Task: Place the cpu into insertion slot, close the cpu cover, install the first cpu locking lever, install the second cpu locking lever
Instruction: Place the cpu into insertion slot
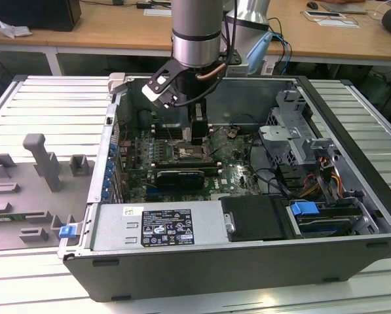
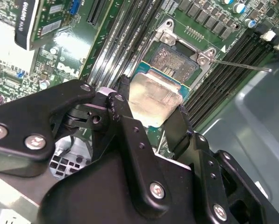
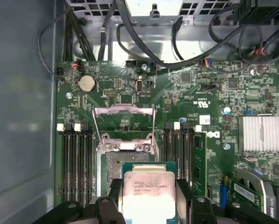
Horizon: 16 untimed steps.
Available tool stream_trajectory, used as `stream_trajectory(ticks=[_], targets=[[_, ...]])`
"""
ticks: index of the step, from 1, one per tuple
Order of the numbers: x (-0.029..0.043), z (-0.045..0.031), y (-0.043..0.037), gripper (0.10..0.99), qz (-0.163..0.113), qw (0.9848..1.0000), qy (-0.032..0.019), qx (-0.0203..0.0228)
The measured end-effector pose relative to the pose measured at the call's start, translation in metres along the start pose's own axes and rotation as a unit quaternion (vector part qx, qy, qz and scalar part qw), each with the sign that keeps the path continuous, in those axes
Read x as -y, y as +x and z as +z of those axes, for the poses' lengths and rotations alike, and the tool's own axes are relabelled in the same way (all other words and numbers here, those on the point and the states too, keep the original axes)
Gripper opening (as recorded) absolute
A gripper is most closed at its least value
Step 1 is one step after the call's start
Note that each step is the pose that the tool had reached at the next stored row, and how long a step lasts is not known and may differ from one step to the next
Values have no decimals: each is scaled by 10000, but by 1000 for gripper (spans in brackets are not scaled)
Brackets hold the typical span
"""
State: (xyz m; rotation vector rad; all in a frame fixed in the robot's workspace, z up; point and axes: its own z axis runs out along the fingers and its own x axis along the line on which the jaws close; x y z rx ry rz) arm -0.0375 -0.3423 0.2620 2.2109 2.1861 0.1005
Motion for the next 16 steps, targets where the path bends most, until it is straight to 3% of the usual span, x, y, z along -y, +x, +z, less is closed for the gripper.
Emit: stream_trajectory(ticks=[5, 13, 16], targets=[[26, 112, 12, 537, -167, 9999, 4, -12], [74, 335, 89, 537, -170, 9999, 4, -9], [81, 426, 165, 537, -170, 9999, 4, -7]])
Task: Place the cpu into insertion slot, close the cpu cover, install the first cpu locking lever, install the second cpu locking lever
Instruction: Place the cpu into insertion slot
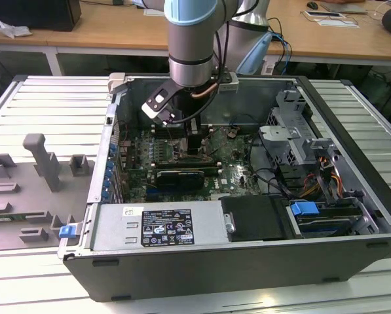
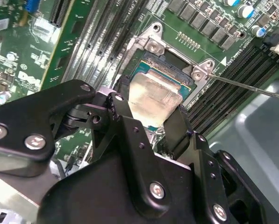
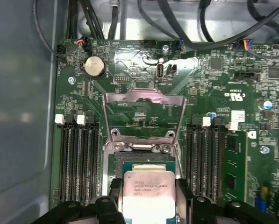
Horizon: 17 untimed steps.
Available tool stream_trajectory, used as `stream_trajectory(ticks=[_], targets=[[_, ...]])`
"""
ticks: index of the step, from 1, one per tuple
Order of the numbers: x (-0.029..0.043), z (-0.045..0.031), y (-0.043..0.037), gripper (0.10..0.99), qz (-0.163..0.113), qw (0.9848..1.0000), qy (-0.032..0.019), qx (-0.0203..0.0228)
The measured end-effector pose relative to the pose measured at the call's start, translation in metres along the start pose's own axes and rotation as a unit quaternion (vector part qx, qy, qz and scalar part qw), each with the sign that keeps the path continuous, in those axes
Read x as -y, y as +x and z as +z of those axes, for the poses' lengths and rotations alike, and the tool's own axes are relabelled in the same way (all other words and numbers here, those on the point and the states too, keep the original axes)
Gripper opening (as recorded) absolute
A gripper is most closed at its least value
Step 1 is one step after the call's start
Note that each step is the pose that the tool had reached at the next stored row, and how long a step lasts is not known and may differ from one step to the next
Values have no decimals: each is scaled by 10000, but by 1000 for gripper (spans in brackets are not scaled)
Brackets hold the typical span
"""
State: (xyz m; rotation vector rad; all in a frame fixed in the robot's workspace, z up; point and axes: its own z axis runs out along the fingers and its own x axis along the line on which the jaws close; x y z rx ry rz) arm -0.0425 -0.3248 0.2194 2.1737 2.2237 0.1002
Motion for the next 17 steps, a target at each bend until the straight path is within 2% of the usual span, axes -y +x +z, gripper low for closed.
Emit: stream_trajectory(ticks=[1, 3, 17], targets=[[1, 29, 36, 537, 18, 10000, 0, 3], [6, 110, 55, 537, 134, 9999, -3, 12], [5, 186, 54, 537, 154, 9999, -4, 19]])
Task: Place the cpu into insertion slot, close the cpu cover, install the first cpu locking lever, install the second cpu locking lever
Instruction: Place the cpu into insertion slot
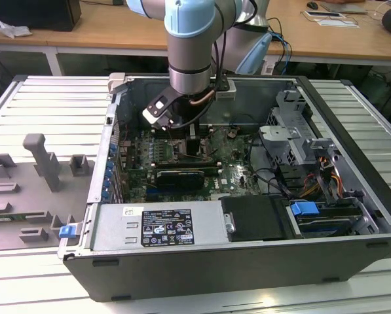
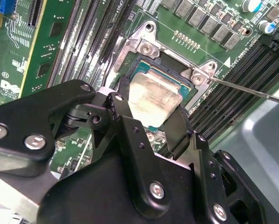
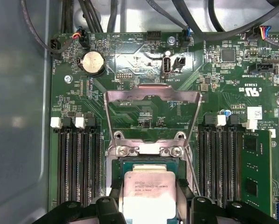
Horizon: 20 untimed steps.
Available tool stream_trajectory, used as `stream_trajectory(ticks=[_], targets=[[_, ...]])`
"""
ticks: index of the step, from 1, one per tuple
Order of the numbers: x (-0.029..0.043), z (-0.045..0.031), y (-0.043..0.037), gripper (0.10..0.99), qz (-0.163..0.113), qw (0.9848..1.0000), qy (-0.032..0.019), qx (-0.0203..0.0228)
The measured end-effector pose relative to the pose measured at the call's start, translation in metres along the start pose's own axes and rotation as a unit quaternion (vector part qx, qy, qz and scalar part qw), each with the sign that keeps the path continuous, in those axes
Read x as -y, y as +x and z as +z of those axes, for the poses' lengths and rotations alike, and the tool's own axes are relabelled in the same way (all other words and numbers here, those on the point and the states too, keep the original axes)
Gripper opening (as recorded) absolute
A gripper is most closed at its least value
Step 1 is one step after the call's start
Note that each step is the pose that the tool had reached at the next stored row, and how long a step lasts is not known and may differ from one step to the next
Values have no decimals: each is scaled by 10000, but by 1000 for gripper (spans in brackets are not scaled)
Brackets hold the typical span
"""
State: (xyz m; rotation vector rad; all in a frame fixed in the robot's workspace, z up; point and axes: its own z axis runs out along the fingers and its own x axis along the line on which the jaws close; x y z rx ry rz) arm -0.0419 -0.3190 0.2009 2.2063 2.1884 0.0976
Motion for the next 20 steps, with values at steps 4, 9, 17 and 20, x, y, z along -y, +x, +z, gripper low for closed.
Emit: stream_trajectory(ticks=[4, 9, 17, 20], targets=[[0, 3, 0, 537, 0, 10000, 0, 0], [0, 4, 0, 612, 0, 10000, 0, 0], [0, 10, 19, 612, 0, 10000, 0, -9], [1, 11, 20, 612, 1, 10000, 0, -11]])
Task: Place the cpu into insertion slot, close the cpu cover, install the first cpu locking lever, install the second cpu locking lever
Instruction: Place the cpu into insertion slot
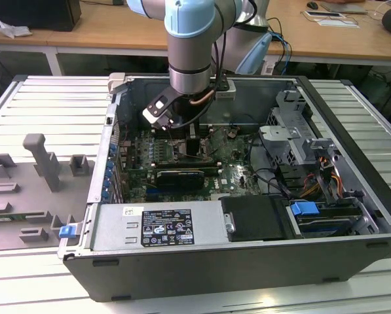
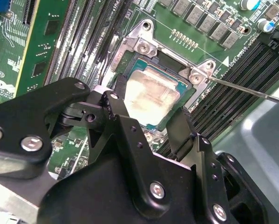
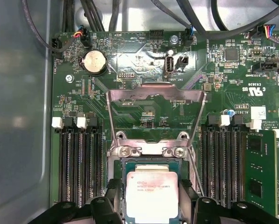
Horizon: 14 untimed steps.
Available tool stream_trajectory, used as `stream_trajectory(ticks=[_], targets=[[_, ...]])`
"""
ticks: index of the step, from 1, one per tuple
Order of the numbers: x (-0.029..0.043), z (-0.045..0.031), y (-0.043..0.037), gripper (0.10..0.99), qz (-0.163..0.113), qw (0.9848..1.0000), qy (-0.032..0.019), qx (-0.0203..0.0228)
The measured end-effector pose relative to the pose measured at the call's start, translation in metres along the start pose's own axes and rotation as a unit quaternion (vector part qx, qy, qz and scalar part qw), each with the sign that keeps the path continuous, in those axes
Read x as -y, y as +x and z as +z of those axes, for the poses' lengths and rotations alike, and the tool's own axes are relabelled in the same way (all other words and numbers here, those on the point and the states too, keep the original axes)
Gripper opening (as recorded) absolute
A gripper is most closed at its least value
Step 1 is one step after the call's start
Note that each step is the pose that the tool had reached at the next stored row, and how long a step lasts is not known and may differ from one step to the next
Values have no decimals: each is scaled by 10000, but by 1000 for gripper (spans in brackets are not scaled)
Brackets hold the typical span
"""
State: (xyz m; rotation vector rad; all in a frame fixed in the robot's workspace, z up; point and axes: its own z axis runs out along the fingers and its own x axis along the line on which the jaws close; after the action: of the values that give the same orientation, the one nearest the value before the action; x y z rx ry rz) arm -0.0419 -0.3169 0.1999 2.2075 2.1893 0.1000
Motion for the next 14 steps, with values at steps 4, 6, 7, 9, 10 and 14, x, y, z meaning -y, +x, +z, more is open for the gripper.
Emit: stream_trajectory(ticks=[4, 6, 7, 9, 10, 14], targets=[[-4, -57, 1, 612, 0, 10000, 0, 2], [-6, -88, 2, 612, 0, 10000, 0, 2], [-7, -97, -6, 612, 0, 10000, -1, 2], [-7, -100, -38, 408, 0, 10000, 0, 2], [-7, -104, -42, 349, 1, 10000, 0, 3], [-13, -130, -42, 106, 0, 10000, 5, 2]])
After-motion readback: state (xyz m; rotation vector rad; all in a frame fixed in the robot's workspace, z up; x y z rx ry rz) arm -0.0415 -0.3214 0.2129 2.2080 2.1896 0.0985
